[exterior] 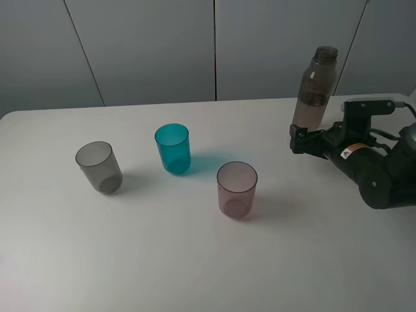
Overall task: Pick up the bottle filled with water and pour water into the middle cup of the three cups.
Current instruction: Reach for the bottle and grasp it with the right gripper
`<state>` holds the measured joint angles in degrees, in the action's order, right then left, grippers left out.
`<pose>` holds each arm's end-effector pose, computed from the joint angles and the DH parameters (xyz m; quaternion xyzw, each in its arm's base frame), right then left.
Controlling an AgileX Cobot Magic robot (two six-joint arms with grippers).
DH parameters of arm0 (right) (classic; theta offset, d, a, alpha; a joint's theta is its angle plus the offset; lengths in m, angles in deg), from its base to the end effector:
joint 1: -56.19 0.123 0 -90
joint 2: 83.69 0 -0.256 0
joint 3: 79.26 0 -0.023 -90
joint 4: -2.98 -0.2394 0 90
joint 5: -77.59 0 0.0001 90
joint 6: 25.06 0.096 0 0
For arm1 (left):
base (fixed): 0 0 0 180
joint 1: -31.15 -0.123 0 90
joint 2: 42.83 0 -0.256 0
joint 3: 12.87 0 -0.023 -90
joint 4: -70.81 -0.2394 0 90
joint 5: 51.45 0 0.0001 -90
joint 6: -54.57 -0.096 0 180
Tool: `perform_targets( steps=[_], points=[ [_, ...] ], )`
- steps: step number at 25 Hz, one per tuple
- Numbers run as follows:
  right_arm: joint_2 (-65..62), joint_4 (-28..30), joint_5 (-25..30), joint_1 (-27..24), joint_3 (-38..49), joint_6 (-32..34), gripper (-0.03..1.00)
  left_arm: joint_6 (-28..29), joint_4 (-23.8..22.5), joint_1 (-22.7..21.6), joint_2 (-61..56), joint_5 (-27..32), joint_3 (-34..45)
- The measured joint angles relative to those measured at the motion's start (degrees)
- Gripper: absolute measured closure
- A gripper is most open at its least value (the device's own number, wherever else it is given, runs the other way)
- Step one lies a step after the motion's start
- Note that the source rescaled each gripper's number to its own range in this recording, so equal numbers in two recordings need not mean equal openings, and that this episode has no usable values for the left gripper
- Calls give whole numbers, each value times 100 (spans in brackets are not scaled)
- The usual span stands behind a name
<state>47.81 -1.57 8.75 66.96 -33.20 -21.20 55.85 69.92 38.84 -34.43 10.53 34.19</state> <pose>0.2896 0.0479 0.0456 -0.0158 0.8126 0.0526 0.5803 0.0161 -0.0008 0.2708 0.0473 0.8533 -0.0329 0.5182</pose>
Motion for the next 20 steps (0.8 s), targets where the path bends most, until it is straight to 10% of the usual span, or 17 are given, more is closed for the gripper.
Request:
perform_targets(
  steps=[20],
  points=[
    [905, -231, -36, 0, -1500, -151, -3, 0, 0, 0, 0, 0, 0]
  ],
)
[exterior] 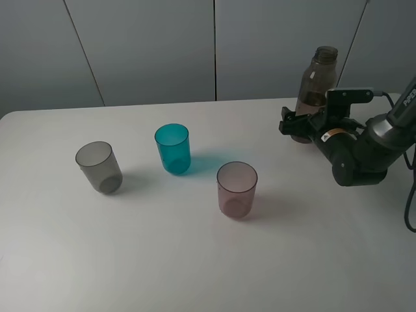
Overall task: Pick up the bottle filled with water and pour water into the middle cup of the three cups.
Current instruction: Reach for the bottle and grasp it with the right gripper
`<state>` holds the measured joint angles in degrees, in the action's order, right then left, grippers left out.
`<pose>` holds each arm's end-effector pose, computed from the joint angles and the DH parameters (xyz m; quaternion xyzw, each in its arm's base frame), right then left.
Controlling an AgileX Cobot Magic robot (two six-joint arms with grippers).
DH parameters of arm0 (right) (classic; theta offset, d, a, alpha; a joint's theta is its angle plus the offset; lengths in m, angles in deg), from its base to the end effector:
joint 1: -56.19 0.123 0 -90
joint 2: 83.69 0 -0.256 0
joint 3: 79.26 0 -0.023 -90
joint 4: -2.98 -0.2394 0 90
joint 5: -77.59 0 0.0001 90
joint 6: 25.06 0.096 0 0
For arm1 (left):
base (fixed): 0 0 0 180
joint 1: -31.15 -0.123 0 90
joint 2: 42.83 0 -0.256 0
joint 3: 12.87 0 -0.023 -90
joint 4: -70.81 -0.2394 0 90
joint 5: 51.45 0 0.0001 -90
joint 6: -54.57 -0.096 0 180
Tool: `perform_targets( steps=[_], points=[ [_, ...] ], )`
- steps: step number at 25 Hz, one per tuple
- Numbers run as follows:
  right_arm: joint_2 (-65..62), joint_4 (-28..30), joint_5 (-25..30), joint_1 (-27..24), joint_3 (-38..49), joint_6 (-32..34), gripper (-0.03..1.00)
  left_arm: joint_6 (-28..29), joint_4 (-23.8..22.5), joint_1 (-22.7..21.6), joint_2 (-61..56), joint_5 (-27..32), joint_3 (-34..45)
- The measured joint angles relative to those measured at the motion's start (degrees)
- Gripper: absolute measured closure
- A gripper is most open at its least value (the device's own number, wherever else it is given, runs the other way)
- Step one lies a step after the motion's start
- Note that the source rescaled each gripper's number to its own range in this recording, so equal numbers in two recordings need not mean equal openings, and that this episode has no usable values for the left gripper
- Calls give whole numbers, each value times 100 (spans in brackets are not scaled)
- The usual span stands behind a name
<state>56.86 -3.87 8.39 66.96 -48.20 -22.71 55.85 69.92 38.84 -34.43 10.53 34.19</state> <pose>0.3443 0.0546 0.0314 -0.0057 0.7797 0.0414 0.6248 0.0161 -0.0008 0.2708 0.0473 0.8533 -0.0329 0.5182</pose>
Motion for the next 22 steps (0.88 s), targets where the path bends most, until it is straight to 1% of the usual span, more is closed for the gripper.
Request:
perform_targets(
  steps=[9, 22],
  points=[
    [271, -332, -14, 0, -273, 0, -3, 0, 0, 0, 0, 0, 0],
    [270, -324, -26, 0, -515, 0, -3, 0, 0, 0, 0, 0, 0]
  ],
)
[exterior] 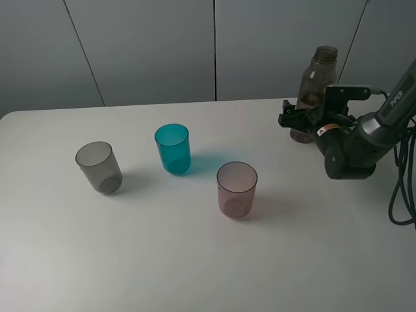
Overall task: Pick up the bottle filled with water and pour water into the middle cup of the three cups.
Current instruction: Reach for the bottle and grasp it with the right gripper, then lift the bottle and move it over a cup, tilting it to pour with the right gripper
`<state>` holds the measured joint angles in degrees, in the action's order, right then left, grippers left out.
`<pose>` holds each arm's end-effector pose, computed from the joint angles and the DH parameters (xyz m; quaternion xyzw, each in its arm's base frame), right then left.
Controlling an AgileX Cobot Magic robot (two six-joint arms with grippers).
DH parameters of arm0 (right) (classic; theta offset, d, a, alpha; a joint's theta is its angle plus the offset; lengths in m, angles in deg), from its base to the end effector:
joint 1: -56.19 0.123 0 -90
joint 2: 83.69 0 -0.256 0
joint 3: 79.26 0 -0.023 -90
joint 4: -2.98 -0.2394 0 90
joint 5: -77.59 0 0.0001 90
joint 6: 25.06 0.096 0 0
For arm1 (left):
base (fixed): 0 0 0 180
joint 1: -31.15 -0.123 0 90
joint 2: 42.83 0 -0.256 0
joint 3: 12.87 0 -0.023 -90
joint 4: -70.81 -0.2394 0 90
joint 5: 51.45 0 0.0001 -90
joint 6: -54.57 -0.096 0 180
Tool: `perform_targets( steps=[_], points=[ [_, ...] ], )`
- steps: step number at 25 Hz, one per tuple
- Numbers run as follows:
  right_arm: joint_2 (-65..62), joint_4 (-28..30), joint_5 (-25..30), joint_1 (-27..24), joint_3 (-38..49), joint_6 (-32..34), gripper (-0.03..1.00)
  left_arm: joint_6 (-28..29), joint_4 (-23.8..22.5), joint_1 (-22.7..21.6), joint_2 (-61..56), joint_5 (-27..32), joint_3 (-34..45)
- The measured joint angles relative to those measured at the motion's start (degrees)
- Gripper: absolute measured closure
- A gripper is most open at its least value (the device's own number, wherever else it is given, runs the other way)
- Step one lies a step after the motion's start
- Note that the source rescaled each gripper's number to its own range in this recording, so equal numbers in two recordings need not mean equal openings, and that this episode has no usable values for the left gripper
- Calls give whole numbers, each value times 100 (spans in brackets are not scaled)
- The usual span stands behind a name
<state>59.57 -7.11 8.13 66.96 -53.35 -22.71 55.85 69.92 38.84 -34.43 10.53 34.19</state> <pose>0.3625 0.0529 0.0288 0.0206 0.7650 0.0306 0.6429 0.0161 -0.0008 0.2708 0.0473 0.8533 -0.0329 0.5182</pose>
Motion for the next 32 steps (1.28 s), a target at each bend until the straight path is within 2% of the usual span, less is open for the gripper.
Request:
perform_targets(
  steps=[3, 4, 5, 6, 7, 8, 18, 26, 32],
  points=[
    [0, 5, 0, 0, 0, 0, -3, 0, 0, 0, 0, 0, 0],
    [0, 15, 0, 0, 0, 0, 3, 0, 0, 0, 0, 0, 0],
    [0, 20, 0, 0, 0, 0, 17, 0, 0, 0, 0, 0, 0],
    [0, 34, 0, 0, 0, 0, 43, 0, 0, 0, 0, 0, 0],
    [0, 44, 0, 0, 0, 0, 79, 0, 0, 0, 0, 0, 0],
    [0, 44, 0, 0, 0, 0, 95, 0, 0, 0, 0, 0, 0],
    [0, 238, 0, 0, -12, 125, 94, 0, 0, 0, 0, 0, 0],
    [-291, 759, 331, 0, -12, 19, 97, 0, 0, 0, 0, 0, 0],
    [-787, 1100, 309, 0, -71, -16, 97, 0, 0, 0, 0, 0, 0]
  ],
)
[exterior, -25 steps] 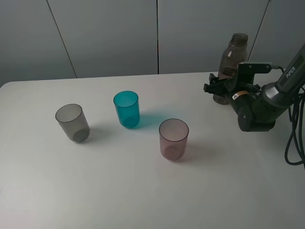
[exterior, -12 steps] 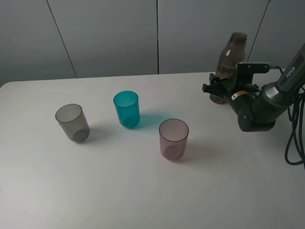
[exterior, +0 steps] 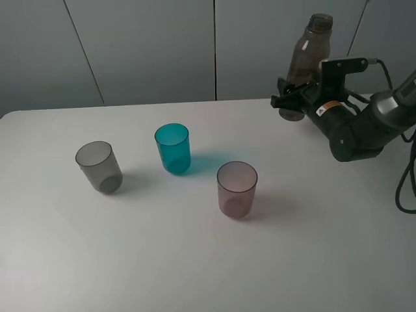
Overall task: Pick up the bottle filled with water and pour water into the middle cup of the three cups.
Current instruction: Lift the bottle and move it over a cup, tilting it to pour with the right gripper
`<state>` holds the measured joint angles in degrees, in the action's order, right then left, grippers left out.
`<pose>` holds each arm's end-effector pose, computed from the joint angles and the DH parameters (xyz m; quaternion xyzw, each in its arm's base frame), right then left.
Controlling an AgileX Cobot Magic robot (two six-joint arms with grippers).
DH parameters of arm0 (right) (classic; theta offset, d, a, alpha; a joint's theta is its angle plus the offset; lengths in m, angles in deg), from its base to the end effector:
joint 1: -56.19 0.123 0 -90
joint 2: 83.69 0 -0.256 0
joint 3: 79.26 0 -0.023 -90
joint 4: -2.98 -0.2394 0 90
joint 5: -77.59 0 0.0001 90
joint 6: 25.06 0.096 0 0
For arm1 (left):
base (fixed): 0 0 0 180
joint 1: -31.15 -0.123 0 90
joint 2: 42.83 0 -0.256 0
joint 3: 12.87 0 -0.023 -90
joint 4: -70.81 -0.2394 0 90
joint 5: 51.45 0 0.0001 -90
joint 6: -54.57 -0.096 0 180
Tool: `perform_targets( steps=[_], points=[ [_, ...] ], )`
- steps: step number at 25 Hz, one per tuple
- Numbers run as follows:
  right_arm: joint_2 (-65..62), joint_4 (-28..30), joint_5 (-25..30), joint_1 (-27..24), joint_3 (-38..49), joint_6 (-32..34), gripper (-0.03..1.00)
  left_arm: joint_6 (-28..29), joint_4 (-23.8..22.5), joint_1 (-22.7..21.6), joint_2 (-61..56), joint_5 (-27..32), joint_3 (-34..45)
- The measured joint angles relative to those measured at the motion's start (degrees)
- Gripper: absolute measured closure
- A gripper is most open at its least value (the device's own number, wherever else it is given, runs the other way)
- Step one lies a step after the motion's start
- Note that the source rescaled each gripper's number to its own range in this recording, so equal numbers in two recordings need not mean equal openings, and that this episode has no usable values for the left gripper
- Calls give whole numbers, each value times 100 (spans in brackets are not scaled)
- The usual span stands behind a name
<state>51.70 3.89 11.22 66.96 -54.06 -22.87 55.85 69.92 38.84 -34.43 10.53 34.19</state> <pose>0.3723 0.0722 0.0775 -0.0621 0.7300 0.0800 0.6759 0.0161 -0.0008 0.2708 0.0473 0.8533 -0.0329 0.5182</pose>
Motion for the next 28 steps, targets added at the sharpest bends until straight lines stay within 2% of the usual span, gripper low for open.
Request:
perform_targets(
  steps=[3, 6, 11, 14, 19, 23, 28],
  points=[
    [-31, 440, 0, 0, -269, 0, 97, 0, 0, 0, 0, 0, 0],
    [-31, 1212, 172, 0, -727, 17, 97, 0, 0, 0, 0, 0, 0],
    [-31, 2627, 869, 0, -1732, 338, 97, 0, 0, 0, 0, 0, 0],
    [49, 3429, 1103, 0, -2380, 570, 97, 0, 0, 0, 0, 0, 0],
    [553, 4549, 1092, 0, -3441, 1018, 97, 0, 0, 0, 0, 0, 0],
    [1066, 5218, 848, 0, -4073, 1110, 97, 0, 0, 0, 0, 0, 0],
    [1552, 5745, 731, 111, -4628, 1099, 97, 0, 0, 0, 0, 0, 0]
  ],
)
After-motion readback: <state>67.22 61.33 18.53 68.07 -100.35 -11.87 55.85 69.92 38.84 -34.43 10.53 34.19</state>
